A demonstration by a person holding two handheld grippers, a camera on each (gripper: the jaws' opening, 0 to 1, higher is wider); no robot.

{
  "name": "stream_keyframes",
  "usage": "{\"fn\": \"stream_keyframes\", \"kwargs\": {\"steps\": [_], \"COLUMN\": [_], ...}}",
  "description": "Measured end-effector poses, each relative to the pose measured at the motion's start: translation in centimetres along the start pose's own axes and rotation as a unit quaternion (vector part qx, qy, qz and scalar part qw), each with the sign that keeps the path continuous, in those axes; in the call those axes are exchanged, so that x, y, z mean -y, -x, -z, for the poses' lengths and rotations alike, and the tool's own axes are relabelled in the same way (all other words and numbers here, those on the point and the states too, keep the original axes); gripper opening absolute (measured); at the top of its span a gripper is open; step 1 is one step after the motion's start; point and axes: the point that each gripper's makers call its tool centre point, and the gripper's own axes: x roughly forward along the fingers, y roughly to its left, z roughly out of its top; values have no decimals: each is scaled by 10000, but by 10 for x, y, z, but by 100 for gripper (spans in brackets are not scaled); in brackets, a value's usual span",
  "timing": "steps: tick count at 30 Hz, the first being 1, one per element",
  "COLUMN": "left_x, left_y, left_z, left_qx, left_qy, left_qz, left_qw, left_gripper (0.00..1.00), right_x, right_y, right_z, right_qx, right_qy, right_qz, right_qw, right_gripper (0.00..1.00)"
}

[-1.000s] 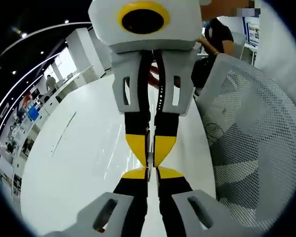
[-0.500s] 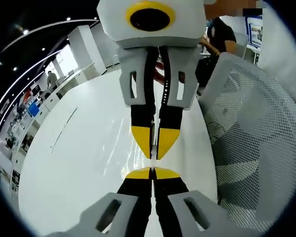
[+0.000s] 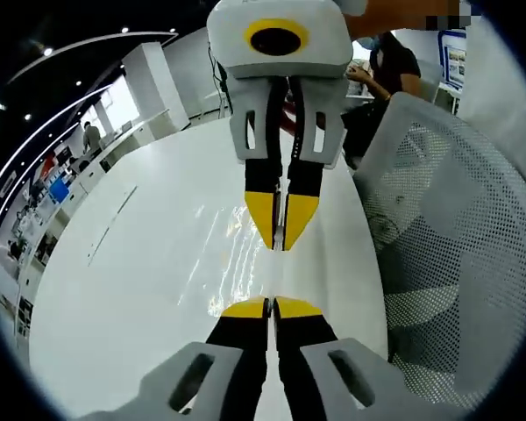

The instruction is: Open the resealable bag by pulling the two sides of the seal apart until the entire bag opening is separated and visibly accessible.

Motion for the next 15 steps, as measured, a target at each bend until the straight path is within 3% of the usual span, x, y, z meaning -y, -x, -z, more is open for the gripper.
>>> {"fn": "stream_keyframes", "kwargs": {"steps": [3, 15], "left_x": [3, 11], "left_y": [-3, -16], "left_z": [-4, -13], "left_qx": [8, -114], "left_qy": [3, -232], "left_qz": [90, 274], "left_qw": [10000, 9993], "left_gripper": [10, 0], "right_x": [0, -4], "right_y": [0, -2], "right_z": [-2, -2], "right_qx": [9, -40], "right_qy": [70, 204], "right_qz": [19, -7], "right_qw": [10000, 9998], "right_gripper": [0, 0]}}
